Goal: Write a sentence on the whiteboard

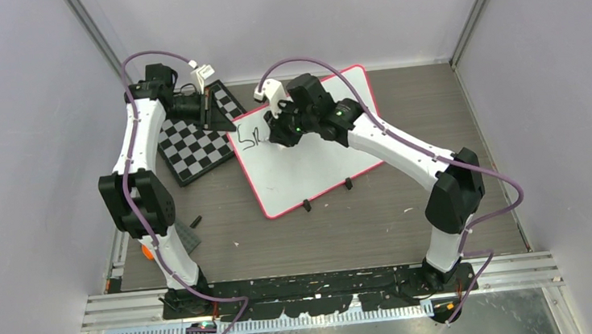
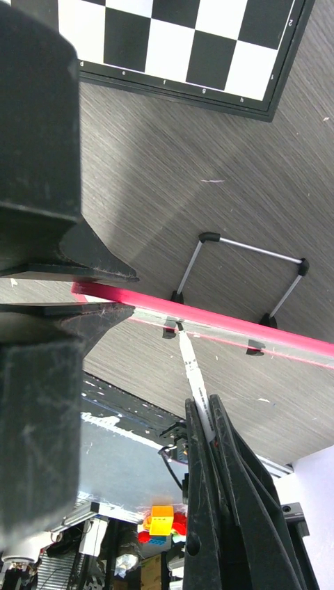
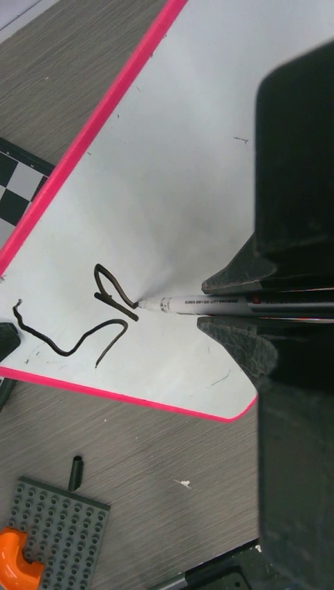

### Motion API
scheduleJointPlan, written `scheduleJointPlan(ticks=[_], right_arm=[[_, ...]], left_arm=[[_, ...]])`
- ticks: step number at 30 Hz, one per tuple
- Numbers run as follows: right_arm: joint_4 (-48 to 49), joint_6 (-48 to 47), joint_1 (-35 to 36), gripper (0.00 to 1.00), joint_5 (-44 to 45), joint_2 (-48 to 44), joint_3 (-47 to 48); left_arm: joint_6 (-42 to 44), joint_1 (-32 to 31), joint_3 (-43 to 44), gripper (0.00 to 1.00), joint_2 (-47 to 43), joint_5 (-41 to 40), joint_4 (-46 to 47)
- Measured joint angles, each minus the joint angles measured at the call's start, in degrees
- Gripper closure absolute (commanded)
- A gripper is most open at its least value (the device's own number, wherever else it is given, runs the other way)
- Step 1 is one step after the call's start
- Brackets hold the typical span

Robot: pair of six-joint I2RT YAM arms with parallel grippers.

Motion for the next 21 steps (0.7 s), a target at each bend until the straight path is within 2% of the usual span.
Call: scheduleJointPlan(ticks=[10,21], right_arm=[[-0.6,0.1,-2.6,1.00,0.8,1.2,5.5],[-0.6,0.0,-2.7,1.00,-0.4,-0.1,1.5]], left_arm=[[-0.2,0.0,0.0,1.00,0.0,0.3,0.0],[-0.2,0.0,-0.1,1.00,0.0,-0.3,0.0]])
